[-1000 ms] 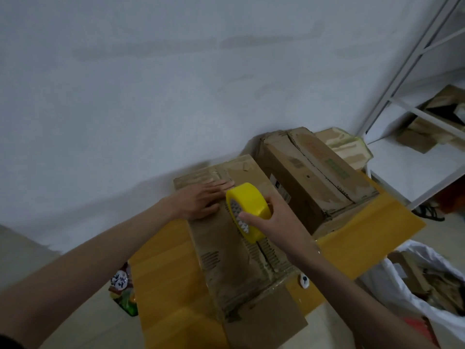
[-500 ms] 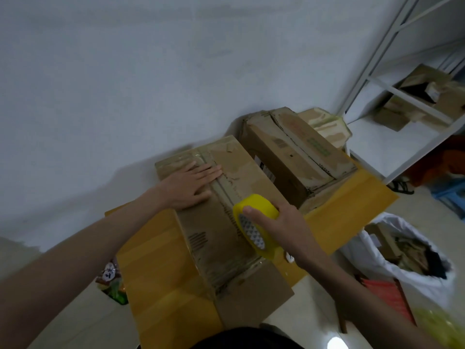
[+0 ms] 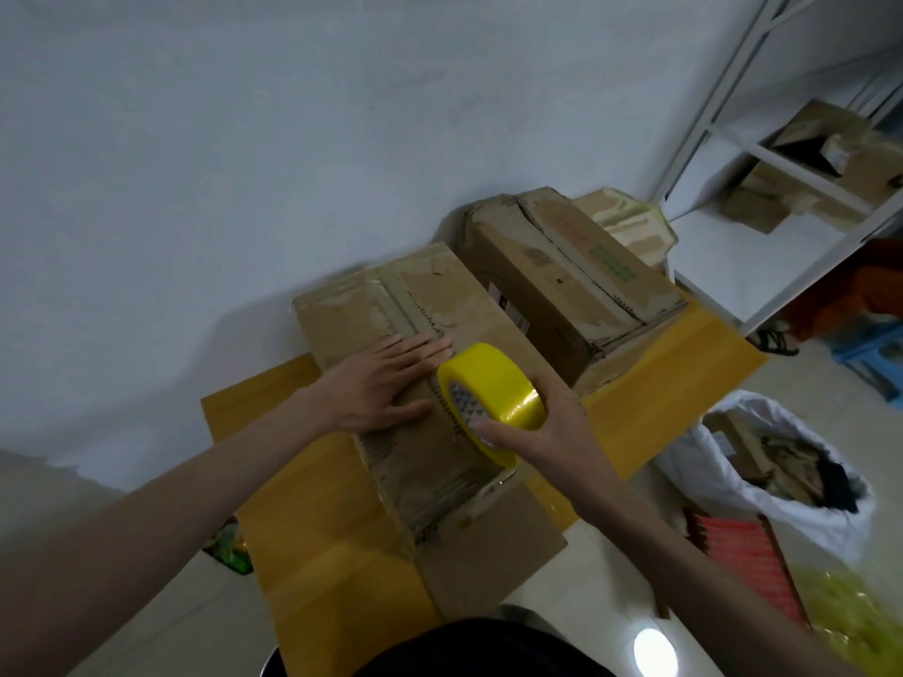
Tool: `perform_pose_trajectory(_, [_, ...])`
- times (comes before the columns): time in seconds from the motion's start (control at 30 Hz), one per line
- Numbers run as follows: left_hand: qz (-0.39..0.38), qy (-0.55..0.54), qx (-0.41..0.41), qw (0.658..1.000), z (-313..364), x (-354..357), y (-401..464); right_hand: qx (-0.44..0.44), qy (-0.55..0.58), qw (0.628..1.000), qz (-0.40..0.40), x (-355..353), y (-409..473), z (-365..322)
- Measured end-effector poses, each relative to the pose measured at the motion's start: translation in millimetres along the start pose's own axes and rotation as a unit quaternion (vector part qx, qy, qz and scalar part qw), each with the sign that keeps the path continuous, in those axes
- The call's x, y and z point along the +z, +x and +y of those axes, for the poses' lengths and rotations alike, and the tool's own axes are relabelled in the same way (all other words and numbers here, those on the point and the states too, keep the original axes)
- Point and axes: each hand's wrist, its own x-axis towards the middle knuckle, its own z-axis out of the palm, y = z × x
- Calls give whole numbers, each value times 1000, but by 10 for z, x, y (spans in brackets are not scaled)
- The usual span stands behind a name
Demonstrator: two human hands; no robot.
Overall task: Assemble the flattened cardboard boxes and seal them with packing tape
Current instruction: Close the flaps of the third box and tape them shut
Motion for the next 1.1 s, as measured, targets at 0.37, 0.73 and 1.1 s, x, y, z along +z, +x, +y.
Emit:
perform_pose_trajectory(0.37, [-52,56,-21,997,-163,-73,46,-53,-53,994,78,187,185,82])
perform_pose_trajectory(0.73, [-47,11,-16,999,-128,-103,34,-37,-122,990,67,22,-228,-21])
perform_pose_trajectory(1.1, [-65,66,-46,995,74,-110,33,-1,-107,993,44,-44,-512,34])
